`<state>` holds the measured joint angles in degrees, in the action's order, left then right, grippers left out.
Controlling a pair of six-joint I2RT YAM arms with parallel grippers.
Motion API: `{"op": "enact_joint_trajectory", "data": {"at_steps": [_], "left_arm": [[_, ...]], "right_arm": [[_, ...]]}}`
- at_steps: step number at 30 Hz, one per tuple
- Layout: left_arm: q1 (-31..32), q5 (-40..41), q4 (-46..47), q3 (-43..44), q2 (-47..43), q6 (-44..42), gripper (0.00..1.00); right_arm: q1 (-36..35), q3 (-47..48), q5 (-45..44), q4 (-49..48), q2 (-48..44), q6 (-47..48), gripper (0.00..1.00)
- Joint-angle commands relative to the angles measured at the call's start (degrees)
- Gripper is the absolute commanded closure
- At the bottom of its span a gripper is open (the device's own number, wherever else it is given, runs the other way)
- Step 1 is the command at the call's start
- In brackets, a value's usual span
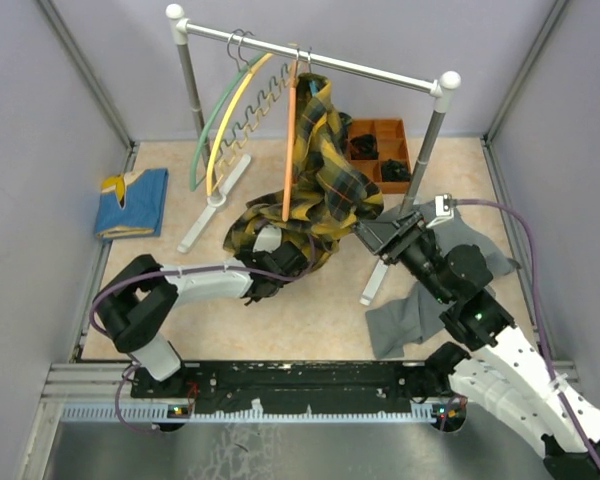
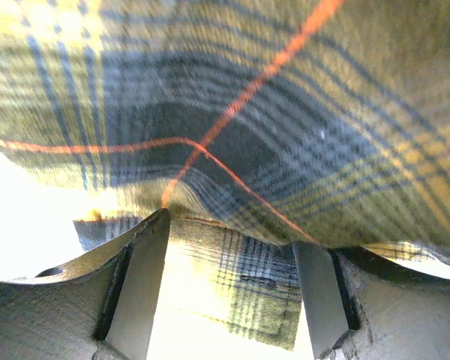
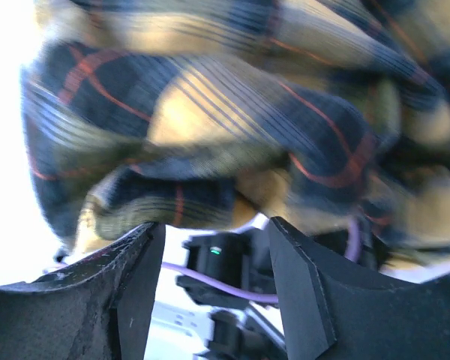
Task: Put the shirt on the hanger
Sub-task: Adjust the shirt at the center of the board.
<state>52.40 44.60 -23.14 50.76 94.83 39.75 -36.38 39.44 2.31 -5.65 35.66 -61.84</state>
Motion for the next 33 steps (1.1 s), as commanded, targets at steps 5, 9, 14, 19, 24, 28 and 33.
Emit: {"op": "enact_joint_trajectory", "data": {"at_steps": [5,9,14,19,24,28,33], "left_arm": [[5.29,-10.56,5.33,-8.35,2.58,5.43,0.26],[12.04,-10.58,4.62,-8.78,3.17,10.86,0.22],[21.43,-10.45,1.97,-7.83,3.21,17.06,0.19],[26.86,-10.88,0.91,-8.2,3.78,22.76,0.18],[28.14,-11.74,0.04,-8.37,6.07,25.72,0.18],[28.36,-11.43,-0.97,-7.84,7.27,26.38,0.19],[28.37,-9.61,-4.13,-5.98,8.4,25.9,0.19]], "right_arm": [[0.52,-4.52,-10.9,21.55,-16.31,14.42,0.27],[0.52,-0.94,-11.24,30.96,-19.25,19.78,0.22],[0.52,9.7,-7.96,39.88,-17.52,29.74,0.21],[0.49,26.0,-5.74,43.96,-9.12,36.5,0.22],[0.48,43.32,-6.55,46.82,3.41,40.46,0.22],[0.5,51.84,-4.65,46.48,12.87,41.98,0.22],[0.52,55.91,-1.46,43.91,22.48,42.86,0.25]]}}
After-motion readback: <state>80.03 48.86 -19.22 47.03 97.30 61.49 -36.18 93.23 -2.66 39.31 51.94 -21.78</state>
